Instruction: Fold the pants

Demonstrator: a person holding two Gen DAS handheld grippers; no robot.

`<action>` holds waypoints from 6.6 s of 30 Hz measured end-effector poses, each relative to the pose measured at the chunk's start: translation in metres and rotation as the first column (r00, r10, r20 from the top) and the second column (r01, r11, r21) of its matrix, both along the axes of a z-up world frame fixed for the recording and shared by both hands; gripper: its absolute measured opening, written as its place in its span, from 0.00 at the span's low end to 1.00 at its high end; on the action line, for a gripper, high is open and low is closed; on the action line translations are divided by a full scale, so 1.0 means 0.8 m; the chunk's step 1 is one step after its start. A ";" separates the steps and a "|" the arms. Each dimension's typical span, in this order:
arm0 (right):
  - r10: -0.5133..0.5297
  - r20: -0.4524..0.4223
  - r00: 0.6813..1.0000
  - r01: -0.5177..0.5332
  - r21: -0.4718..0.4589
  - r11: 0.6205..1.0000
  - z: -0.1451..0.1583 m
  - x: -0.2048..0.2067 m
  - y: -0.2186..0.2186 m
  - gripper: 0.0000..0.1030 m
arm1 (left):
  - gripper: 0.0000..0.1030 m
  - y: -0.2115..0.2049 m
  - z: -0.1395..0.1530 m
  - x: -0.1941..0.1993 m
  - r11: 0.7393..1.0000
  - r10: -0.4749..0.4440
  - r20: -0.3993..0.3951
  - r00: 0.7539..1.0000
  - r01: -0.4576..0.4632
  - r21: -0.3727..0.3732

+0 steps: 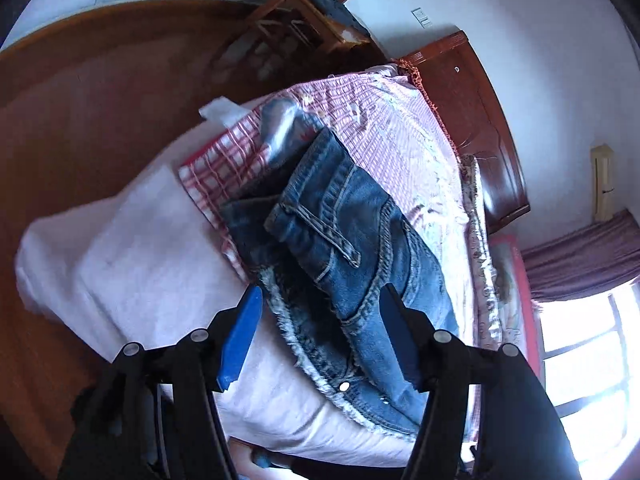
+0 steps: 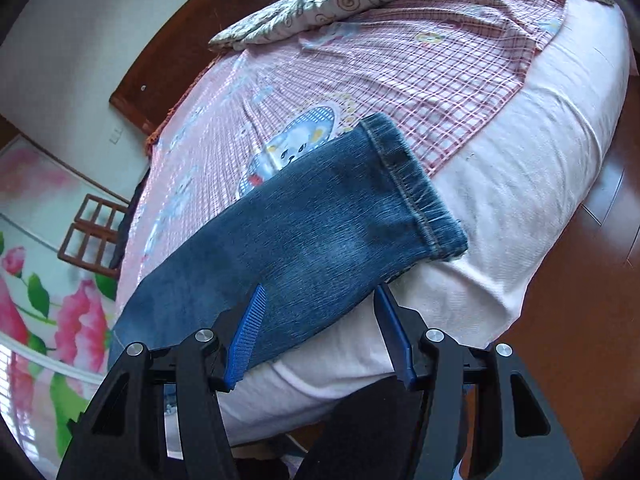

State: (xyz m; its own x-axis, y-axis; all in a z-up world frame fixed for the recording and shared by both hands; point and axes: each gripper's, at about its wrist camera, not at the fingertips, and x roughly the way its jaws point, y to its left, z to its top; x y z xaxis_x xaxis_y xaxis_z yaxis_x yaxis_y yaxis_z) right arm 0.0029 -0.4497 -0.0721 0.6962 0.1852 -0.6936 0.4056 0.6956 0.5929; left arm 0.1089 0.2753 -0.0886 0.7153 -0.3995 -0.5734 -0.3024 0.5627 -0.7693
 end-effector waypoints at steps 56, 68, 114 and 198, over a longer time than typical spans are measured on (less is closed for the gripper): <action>0.820 -0.325 0.471 -0.874 -0.051 0.482 0.021 0.417 0.454 0.80 | 0.80 0.005 0.122 0.152 0.690 -0.371 0.026 0.928 0.256 0.677; 0.818 -0.330 0.472 -0.870 -0.026 0.492 0.010 0.404 0.434 0.80 | 0.63 -0.031 0.064 0.203 0.408 -0.690 -0.238 0.684 0.639 0.652; 0.288 0.160 0.944 -0.304 0.088 0.949 0.040 0.114 0.124 0.80 | 0.67 -0.224 0.035 0.141 0.467 -0.534 -0.205 0.820 0.489 0.737; -0.208 0.119 0.971 0.174 0.244 0.954 -0.070 -0.014 -0.106 0.41 | 0.95 -0.286 0.059 0.077 0.495 -0.363 -0.216 0.907 0.384 0.780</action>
